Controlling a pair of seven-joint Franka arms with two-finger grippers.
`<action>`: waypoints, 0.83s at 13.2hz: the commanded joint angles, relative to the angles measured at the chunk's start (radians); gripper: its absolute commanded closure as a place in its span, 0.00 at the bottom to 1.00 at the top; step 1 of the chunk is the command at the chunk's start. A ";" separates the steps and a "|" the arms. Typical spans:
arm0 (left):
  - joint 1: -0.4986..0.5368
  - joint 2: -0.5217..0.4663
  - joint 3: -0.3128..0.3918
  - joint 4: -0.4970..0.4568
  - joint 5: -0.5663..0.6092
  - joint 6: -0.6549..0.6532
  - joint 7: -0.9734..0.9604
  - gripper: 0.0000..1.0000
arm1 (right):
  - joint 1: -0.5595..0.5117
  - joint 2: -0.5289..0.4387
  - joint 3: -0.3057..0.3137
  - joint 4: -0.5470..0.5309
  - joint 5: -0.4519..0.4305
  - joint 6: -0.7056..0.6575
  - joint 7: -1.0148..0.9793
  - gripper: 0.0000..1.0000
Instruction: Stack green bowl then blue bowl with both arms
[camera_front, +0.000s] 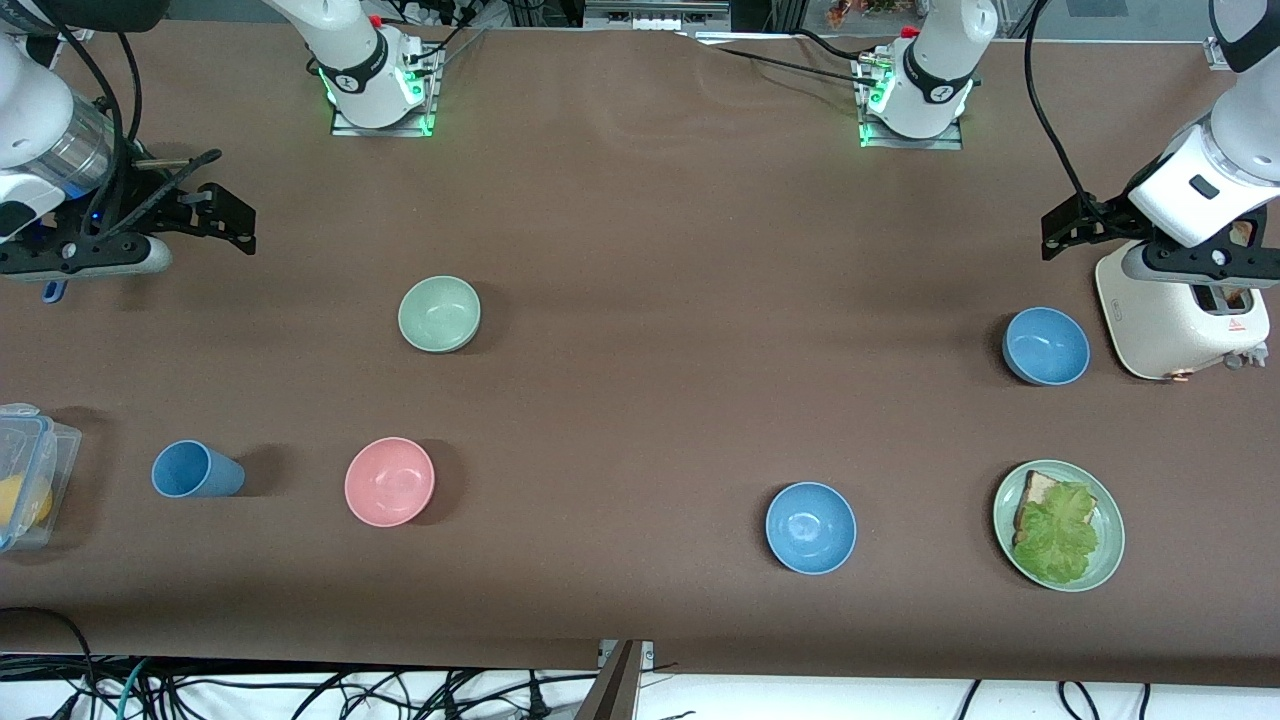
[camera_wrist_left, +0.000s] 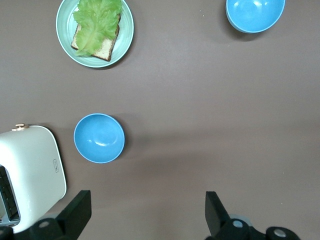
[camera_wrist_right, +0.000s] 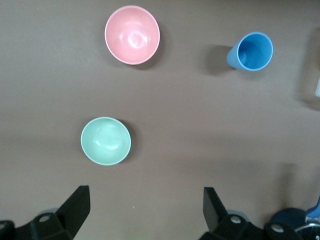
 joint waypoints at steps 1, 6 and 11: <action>0.003 0.022 -0.005 0.036 0.005 -0.023 -0.010 0.00 | -0.010 -0.002 0.005 0.018 -0.016 -0.025 -0.010 0.00; 0.003 0.024 -0.002 0.036 -0.007 -0.023 -0.010 0.00 | -0.011 0.001 -0.008 0.049 -0.013 -0.030 -0.007 0.00; 0.003 0.024 -0.002 0.036 -0.009 -0.025 -0.010 0.00 | -0.010 0.004 -0.008 0.044 -0.010 -0.039 -0.010 0.00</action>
